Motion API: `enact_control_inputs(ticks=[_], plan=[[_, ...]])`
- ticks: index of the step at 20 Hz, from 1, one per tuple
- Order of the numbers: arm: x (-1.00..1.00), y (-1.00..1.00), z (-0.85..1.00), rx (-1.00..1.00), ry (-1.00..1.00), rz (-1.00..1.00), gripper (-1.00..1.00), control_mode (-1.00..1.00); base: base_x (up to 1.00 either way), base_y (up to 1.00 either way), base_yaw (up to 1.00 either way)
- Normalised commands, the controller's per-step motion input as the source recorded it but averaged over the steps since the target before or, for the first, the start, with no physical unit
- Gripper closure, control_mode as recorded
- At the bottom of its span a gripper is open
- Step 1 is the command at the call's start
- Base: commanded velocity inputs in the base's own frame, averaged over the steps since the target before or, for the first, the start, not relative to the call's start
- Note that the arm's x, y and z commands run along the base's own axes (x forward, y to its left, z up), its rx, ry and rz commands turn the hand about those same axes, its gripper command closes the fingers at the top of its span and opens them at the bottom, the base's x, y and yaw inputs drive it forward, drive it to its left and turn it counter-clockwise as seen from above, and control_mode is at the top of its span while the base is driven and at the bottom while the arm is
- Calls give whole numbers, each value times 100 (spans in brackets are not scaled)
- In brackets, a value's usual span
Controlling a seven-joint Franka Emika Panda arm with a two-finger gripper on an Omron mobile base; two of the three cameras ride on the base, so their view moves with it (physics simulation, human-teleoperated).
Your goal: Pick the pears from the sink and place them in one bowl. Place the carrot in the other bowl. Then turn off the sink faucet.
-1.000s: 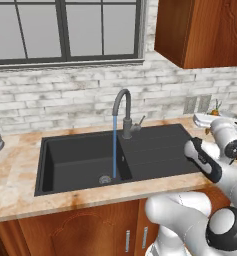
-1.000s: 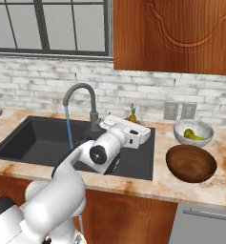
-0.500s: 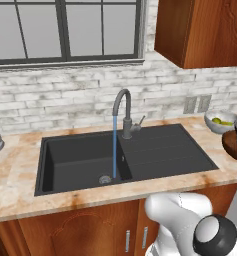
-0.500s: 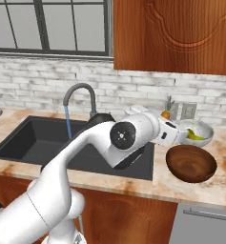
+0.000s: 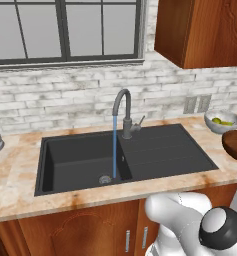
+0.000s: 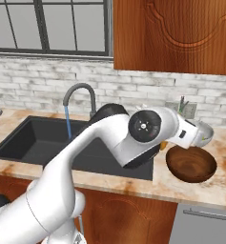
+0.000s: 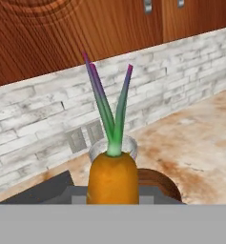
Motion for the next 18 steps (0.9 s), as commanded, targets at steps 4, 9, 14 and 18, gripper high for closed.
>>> enact_control_inputs(ticks=[4, 9, 14, 18], plan=[[24, 18, -35, -1, 1, 0, 100, -100, 0, 0, 0], [48, 4, -94, -5, 0, 0, 100, -100, 0, 0, 0], [47, -38, -69, 0, 0, 1, 100, -100, 0, 0, 0], [45, -57, -41, 0, 0, 2, 100, -100, 0, 0, 0]])
